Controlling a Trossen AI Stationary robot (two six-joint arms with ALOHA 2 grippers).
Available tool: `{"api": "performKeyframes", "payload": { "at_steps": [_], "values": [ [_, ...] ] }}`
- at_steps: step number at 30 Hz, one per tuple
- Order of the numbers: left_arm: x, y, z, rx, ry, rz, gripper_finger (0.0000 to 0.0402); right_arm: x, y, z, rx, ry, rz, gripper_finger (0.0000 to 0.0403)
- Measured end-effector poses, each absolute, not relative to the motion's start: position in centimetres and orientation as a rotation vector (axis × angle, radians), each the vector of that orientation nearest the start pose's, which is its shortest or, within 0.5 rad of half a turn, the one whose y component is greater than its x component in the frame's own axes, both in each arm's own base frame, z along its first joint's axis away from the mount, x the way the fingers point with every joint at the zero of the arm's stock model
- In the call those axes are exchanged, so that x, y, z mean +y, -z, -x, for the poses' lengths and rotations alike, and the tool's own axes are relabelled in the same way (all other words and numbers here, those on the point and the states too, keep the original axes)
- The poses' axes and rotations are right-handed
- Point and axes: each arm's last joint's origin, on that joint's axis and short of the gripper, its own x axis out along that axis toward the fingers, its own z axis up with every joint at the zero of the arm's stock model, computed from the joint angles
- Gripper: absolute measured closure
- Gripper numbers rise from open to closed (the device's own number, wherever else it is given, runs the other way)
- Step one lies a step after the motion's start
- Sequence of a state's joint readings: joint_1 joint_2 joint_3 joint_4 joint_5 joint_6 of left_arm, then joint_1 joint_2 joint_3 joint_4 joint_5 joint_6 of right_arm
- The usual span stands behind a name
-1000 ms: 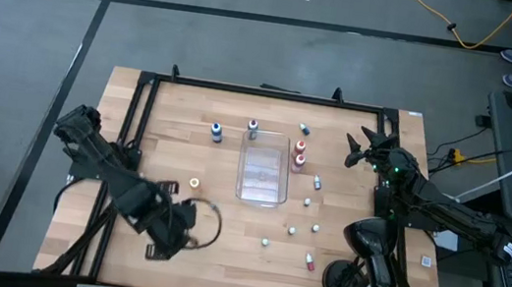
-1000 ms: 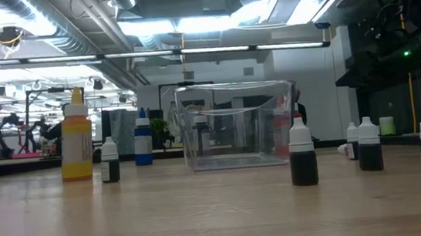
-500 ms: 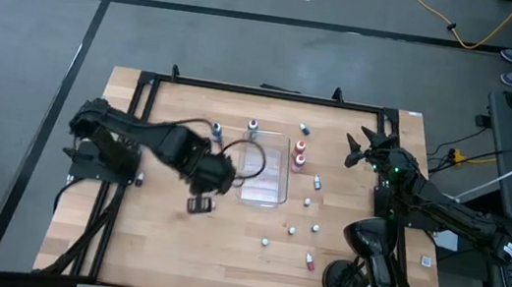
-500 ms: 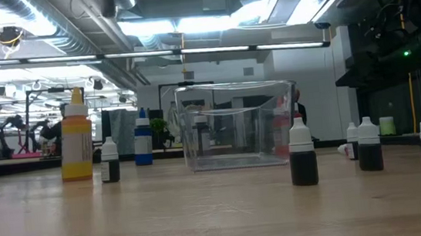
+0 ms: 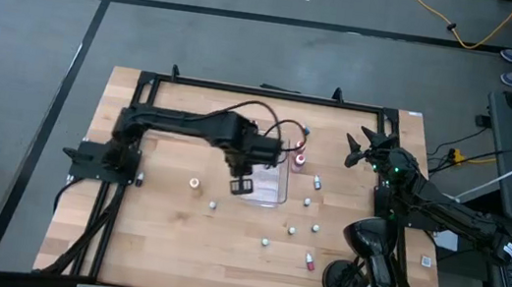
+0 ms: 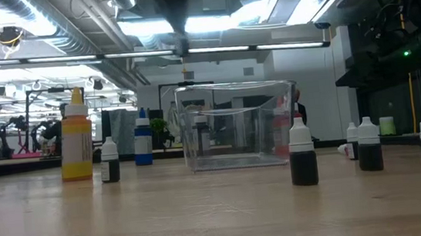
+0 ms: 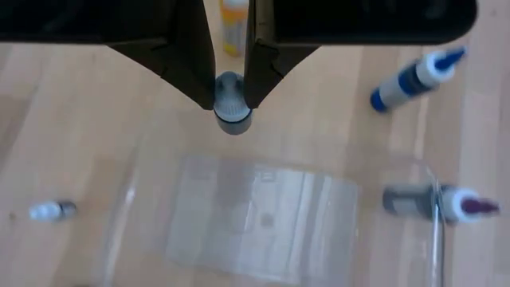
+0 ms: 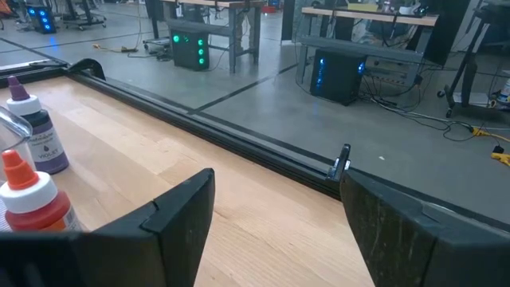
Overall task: Pick & Place food coloring
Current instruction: Put the bottom small blue food coloring bottle into the bottom of the bin
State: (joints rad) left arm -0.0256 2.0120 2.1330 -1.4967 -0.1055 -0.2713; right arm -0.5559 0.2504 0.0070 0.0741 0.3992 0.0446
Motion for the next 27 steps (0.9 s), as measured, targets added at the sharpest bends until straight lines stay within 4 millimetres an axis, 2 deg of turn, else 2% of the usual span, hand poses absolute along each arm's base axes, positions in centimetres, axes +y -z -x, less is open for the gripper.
{"api": "performKeyframes", "payload": {
  "at_steps": [5, 13, 17, 27],
  "values": [
    [0.5, -32.1, -41.0, 1.366, -0.257, 0.131, 0.0358, -6.7, -15.2, -8.7, 0.153, 0.957, -0.055, 0.0130],
    [0.7, -29.3, -43.0, 1.386, -0.251, 0.121, 0.0358, -6.7, -15.2, -8.7, 0.154, 0.956, -0.055, 0.0130],
    [0.6, -28.4, -43.7, 1.367, -0.232, 0.139, 0.0358, -6.7, -15.2, -8.7, 0.154, 0.956, -0.055, 0.0130],
    [-0.4, -25.0, -43.6, 1.438, -0.239, 0.166, 0.0359, -6.7, -15.2, -8.7, 0.154, 0.957, -0.055, 0.0130]
  ]
}}
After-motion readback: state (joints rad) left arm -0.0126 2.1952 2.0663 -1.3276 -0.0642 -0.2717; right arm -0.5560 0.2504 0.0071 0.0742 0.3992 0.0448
